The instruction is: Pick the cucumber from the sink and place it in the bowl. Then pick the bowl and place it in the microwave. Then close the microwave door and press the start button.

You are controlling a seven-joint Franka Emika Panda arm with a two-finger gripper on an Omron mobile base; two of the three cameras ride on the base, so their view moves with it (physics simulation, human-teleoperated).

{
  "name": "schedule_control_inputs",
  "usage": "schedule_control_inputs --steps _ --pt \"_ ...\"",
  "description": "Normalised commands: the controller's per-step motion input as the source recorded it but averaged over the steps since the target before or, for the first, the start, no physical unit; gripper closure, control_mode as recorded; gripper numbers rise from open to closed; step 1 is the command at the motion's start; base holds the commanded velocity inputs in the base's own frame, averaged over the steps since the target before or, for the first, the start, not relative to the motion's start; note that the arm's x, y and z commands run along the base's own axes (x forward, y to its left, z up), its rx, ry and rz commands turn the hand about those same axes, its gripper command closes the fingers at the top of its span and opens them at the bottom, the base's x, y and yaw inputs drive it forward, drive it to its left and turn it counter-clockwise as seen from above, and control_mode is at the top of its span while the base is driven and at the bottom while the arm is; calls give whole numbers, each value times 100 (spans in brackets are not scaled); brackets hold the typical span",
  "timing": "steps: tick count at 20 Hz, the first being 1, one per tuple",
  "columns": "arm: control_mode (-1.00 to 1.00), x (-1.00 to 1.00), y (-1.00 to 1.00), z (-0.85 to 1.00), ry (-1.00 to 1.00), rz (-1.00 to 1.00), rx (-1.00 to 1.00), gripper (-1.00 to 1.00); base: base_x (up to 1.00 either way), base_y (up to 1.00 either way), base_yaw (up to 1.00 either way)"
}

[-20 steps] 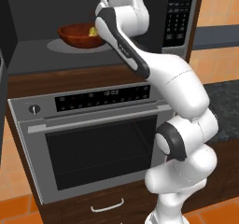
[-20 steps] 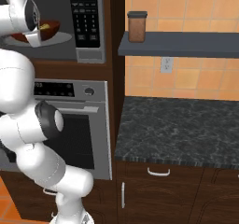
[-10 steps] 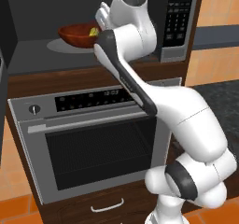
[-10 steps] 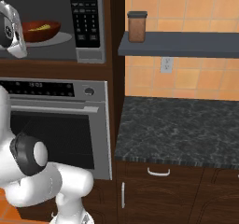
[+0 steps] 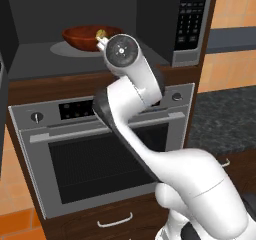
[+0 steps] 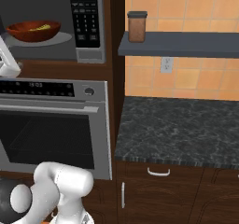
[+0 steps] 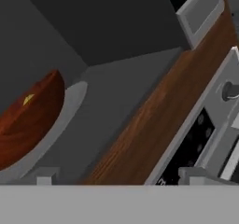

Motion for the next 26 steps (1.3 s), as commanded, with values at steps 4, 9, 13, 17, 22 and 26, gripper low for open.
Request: schedule_control_inputs --steps 4,9,13,17,22,26 --pt "-100 -76 3 -44 -17 -4 -48 -100 0 0 0" --pt "-100 -72 31 -34 -29 -7 -57 -100 0 0 0" --pt "-100 -53 46 -40 -30 -11 -58 -100 0 0 0" --pt "-100 -19 91 -3 -20 -7 -43 -100 0 0 0" --pt "-100 -7 100 -3 -13 -3 -29 -100 0 0 0" --pt "-100 -10 100 0 -8 -3 -20 -100 0 0 0"
